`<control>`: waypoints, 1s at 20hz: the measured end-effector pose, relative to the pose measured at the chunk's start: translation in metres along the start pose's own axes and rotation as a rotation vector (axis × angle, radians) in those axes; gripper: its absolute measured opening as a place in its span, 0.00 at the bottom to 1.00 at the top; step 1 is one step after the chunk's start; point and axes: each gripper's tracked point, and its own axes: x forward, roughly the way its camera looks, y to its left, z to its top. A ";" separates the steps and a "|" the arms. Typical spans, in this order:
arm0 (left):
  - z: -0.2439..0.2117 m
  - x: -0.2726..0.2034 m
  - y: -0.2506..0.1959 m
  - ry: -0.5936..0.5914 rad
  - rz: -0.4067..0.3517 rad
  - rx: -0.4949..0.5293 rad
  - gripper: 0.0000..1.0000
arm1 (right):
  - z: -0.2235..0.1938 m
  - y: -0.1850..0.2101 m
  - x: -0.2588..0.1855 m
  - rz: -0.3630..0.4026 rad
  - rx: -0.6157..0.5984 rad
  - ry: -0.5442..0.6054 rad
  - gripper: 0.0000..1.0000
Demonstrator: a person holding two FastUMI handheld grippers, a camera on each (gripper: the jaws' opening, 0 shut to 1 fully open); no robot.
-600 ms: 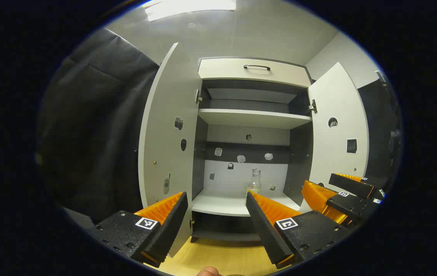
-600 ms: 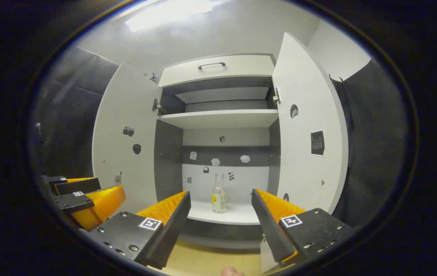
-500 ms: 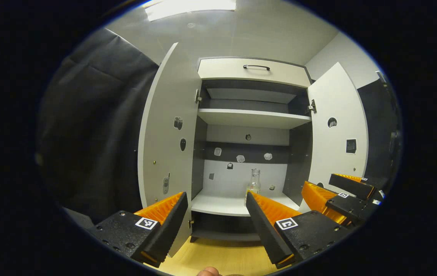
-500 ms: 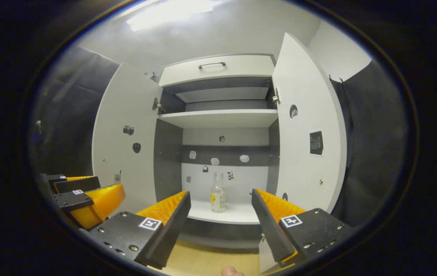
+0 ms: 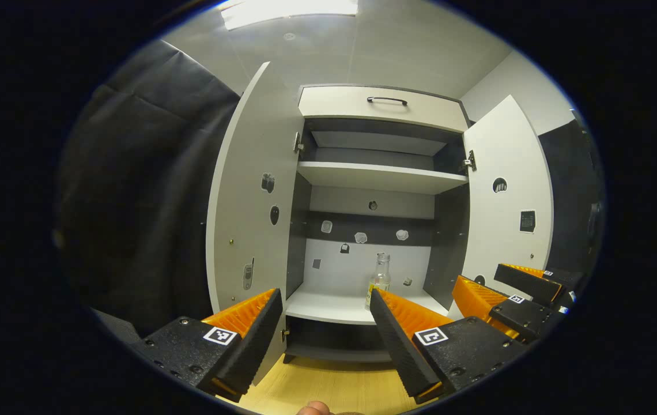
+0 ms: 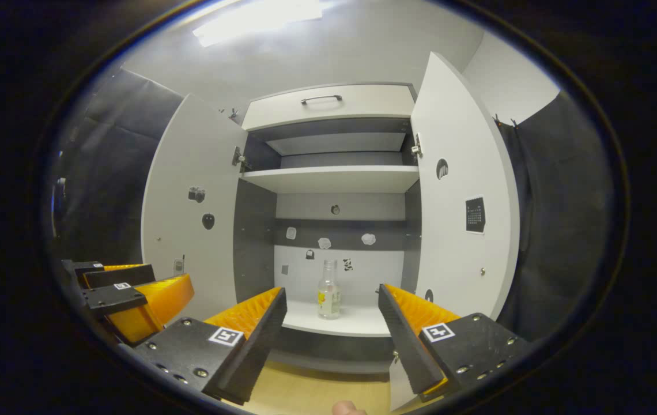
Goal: Grasp the bottle in the cabinet with the left hand and place it on the coaster, then close the right door with the right hand and the left door with the left hand.
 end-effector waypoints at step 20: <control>-0.013 0.156 -0.105 0.012 -0.264 0.048 0.96 | 0.022 -0.100 -0.091 -0.318 -0.028 -0.051 0.92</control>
